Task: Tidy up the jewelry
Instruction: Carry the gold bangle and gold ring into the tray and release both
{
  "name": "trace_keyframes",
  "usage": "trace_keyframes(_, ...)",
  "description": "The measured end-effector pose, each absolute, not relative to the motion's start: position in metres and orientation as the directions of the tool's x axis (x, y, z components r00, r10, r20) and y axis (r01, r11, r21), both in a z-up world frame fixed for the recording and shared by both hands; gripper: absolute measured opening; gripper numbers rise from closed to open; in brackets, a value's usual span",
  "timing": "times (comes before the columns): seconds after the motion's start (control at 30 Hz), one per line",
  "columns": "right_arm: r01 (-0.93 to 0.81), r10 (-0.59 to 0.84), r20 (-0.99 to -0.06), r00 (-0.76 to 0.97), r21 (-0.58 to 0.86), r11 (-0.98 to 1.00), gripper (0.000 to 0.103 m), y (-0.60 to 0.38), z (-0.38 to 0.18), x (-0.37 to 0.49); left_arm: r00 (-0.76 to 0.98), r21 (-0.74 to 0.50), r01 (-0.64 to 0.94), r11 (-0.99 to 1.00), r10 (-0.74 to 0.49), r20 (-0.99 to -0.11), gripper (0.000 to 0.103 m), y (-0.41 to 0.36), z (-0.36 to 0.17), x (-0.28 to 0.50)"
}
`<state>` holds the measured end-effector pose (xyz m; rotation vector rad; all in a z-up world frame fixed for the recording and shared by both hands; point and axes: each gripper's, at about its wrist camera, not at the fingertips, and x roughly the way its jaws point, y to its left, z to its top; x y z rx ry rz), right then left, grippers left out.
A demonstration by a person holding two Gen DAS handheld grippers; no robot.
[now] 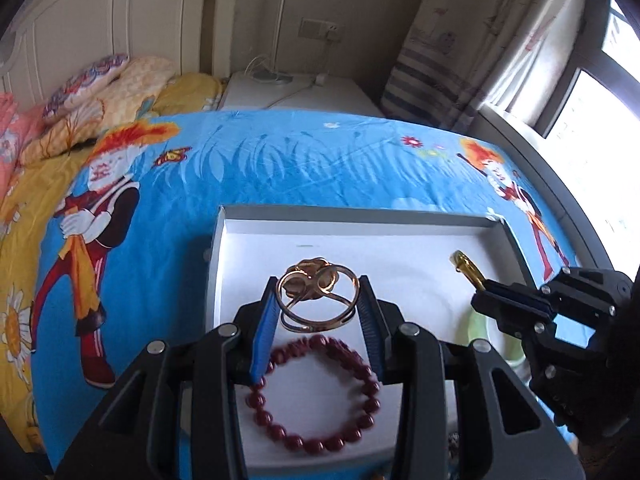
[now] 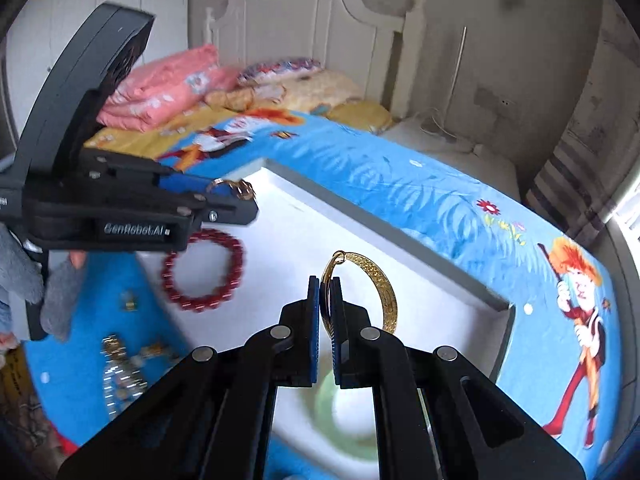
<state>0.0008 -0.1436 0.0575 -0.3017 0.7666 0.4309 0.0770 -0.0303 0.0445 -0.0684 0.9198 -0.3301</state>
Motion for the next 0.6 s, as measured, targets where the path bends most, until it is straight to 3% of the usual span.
trace_keyframes(0.43,-0.465,0.162,-0.802,0.575,-0.157,0.871,0.007,-0.125,0.032,0.049,0.531,-0.171,0.172,0.970,-0.237,-0.814,0.039,-0.027,0.019,0.123)
trace_keyframes(0.5,-0.464,0.176,-0.812,0.557,-0.128,0.877,0.009,-0.125,0.032,0.053,0.529,-0.182,0.178,0.967,-0.250,-0.811,0.044,-0.026,0.020,0.123)
trace_keyframes(0.6,-0.469,0.219,-0.811,0.543,-0.076,0.880,0.025,-0.129,0.036,0.051,0.523,-0.186,0.205,0.961,-0.268,-0.809,0.056,-0.027,0.025,0.118)
